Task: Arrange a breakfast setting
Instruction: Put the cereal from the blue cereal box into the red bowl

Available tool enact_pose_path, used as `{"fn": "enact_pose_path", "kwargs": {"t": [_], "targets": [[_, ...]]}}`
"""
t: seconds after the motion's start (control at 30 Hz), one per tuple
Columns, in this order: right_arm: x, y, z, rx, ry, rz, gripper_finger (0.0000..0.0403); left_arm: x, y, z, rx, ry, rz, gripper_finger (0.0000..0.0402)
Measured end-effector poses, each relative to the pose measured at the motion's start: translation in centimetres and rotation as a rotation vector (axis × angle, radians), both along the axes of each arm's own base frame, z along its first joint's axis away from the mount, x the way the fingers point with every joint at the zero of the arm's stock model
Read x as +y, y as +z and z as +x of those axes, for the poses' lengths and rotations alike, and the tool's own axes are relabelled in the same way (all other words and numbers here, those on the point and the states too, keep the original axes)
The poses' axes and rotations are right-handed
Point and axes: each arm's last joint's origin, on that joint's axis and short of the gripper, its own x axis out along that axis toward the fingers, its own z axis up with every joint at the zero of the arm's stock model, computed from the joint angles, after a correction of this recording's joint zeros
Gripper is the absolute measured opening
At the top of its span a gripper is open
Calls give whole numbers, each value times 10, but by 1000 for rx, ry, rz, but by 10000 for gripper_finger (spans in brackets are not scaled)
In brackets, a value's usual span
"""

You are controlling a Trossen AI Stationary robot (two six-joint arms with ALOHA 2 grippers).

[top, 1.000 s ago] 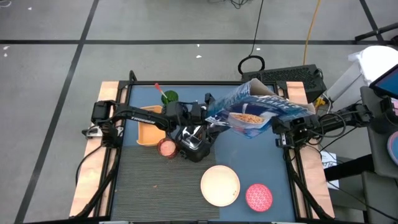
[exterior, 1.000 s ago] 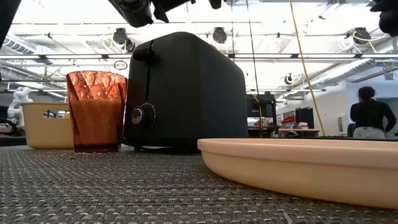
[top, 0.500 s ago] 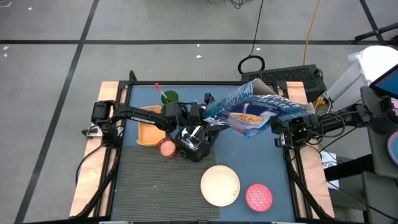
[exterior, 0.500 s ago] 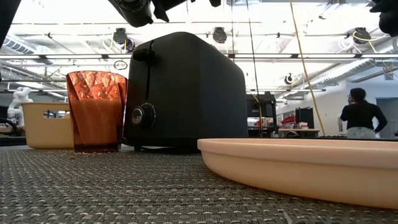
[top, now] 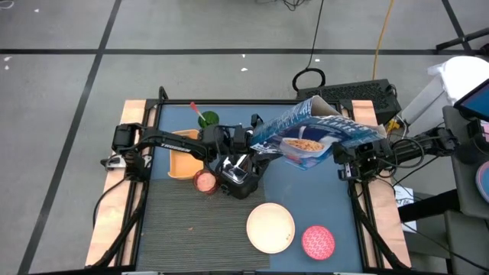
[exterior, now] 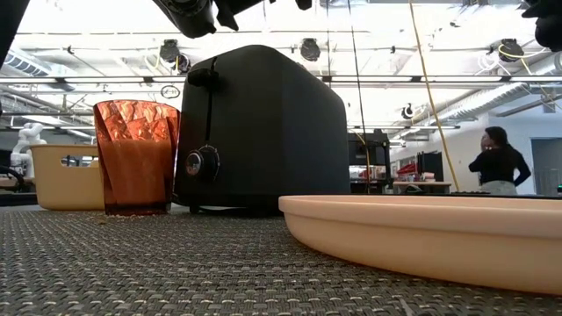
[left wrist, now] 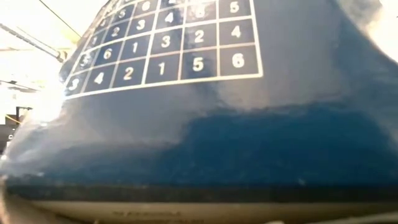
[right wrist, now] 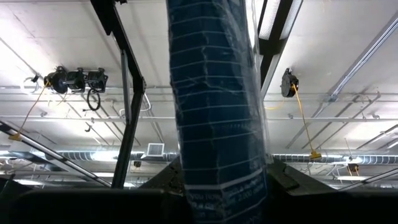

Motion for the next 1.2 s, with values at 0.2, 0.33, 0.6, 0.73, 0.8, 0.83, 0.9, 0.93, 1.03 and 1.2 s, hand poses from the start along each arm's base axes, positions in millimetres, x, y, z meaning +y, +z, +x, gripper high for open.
{"fn": "enact_pose_path", "kwargs": {"t": [0.2, 0.33, 0.6, 0.73, 0.8, 0.83, 0.9, 0.93, 1.03, 1.2], "targets": [[0, 0, 0, 0, 0, 0, 91, 0, 0, 0, 0, 1, 2, 322], [0, 0, 0, 1, 1, 0, 91, 0, 0, 0, -1, 2, 2, 321], [0, 0, 0, 2, 1, 1, 113, 0, 0, 0, 0, 5, 7, 321], [0, -2, 2, 24, 3, -1, 157, 1, -1, 0, 9, 9, 5, 321], [0, -3, 3, 45, 8, 1, 184, 1, -1, 1, 10, 9, 5, 321], [0, -3, 3, 54, 13, 7, 198, 1, -1, 1, 11, 9, 4, 321], [0, -3, 2, 68, 22, 16, 223, 1, -1, 1, 11, 6, -2, 321], [0, -3, 2, 73, 23, 15, 234, 1, -1, 0, 11, 6, -4, 321], [0, -2, -1, 87, 23, 13, 259, -1, -1, 0, 10, 5, -6, 321], [-1, -2, -6, 139, 16, -5, 279, -4, 4, -2, 1, -1, -6, 321]]}}
